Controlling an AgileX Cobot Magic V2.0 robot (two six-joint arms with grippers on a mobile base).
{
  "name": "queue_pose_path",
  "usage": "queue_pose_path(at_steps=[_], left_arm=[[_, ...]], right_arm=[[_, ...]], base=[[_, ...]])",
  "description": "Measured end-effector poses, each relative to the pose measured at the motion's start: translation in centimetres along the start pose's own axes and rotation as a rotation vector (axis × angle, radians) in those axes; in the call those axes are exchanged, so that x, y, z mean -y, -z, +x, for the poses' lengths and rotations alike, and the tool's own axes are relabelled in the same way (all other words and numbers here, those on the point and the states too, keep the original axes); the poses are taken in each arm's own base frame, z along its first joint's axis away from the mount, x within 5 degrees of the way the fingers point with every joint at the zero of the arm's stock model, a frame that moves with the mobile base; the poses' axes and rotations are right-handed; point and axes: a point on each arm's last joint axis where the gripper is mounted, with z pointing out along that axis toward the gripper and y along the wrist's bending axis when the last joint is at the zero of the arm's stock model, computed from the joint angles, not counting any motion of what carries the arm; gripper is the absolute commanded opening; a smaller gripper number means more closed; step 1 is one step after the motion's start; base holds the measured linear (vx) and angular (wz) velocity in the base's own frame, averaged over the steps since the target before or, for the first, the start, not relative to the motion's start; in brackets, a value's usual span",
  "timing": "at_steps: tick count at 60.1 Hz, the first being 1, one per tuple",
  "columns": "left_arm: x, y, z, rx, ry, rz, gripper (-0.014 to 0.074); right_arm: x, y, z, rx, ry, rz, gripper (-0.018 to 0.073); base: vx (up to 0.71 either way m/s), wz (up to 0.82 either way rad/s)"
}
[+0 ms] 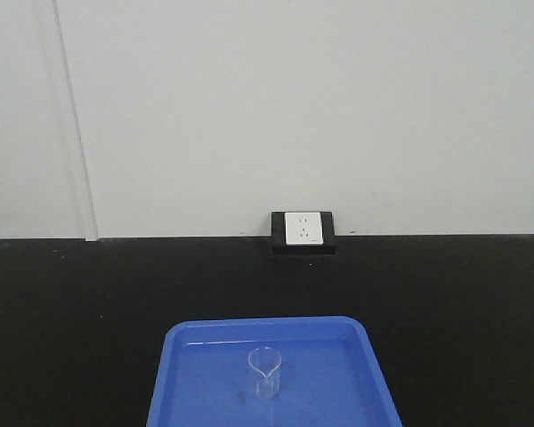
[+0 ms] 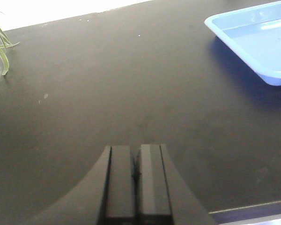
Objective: Move beaker to silver tray on left bench
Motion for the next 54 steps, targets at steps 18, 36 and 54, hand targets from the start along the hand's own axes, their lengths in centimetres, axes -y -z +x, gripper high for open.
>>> queue_pose_path(at_steps=[18,36,54], left_arm=[[0.0,0.0,0.0,0.0,0.0,0.0,0.0001],[0.0,0.0,0.0,0.0,0.0,0.0,0.0001],[0.0,0.0,0.0,0.0,0.0,0.0,0.0001]], right_arm=[[0.3,-7.9,-3.6,-0.179,0.064,-0.019,-0.0011],[0.0,-13.8,0.1,-0.311,0.054,-0.05,-0.0011],[-0.2,-15.4,2.5,-0.366,0.035,-0.061,0.0069]], base=[[0.0,0.0],[0.0,0.0],[0.0,0.0]])
